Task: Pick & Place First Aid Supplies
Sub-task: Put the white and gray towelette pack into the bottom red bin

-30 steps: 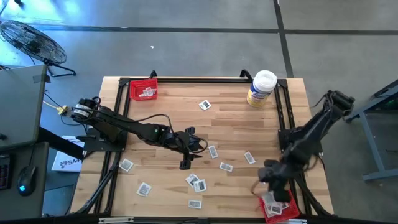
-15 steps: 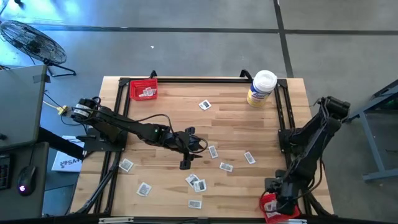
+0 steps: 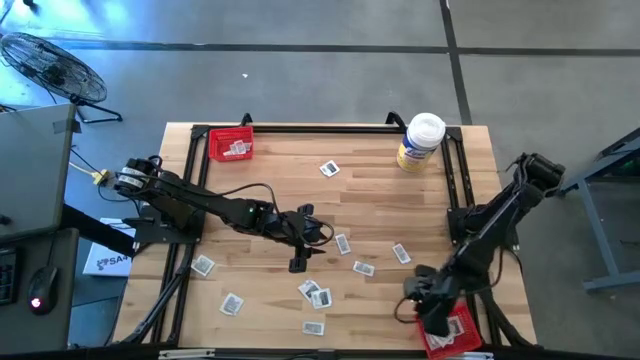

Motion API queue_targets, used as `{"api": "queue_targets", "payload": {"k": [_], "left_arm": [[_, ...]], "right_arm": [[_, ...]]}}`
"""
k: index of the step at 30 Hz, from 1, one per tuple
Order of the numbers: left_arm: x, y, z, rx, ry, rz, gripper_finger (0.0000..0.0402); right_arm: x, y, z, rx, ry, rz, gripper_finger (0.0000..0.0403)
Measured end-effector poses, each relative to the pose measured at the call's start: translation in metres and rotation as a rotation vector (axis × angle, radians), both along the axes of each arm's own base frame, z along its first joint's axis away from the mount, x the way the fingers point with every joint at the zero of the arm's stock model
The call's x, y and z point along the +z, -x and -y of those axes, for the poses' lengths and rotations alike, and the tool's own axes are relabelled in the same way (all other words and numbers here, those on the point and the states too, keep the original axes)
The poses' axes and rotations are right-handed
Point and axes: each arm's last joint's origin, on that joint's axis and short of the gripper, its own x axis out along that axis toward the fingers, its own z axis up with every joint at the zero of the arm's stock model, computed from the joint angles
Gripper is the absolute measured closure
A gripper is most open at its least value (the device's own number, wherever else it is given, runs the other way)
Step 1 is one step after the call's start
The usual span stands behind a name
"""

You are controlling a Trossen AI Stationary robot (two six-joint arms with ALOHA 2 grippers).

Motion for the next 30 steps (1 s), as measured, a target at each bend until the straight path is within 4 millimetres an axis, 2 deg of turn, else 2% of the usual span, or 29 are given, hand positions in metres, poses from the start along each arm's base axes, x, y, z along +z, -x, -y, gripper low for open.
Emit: {"api": "queue_targets", "payload": {"k": [7,11,14,16,19,26,30], "left_arm": [[0.0,0.0,0.0,0.0,0.0,0.001,0.0223],[-0.001,0.001,0.0,-0.001,-0.003,-0.012,0.0223],[-0.005,0.004,-0.001,-0.008,-0.011,-0.065,0.0223],[-0.007,0.007,0.0,-0.043,0.009,-0.126,0.0223],[0.003,0.02,0.004,-0.029,0.058,-0.21,0.0223],[0.019,0.051,0.039,-0.062,0.048,-0.238,0.0223],[0.018,0.061,0.059,-0.072,0.023,-0.239,0.0223]], "right_arm": [[0.004,-0.044,0.018,0.096,0.259,0.441,0.0318],[-0.01,-0.075,0.019,0.147,0.335,0.587,0.0317],[-0.028,-0.097,0.019,0.179,0.359,0.667,0.0317],[-0.041,-0.108,0.019,0.194,0.375,0.699,0.0317],[-0.057,-0.121,0.02,0.22,0.386,0.741,0.0317],[-0.086,-0.159,0.016,0.327,0.394,0.73,0.0286],[-0.095,-0.175,0.01,0.39,0.407,0.658,0.0263]]}}
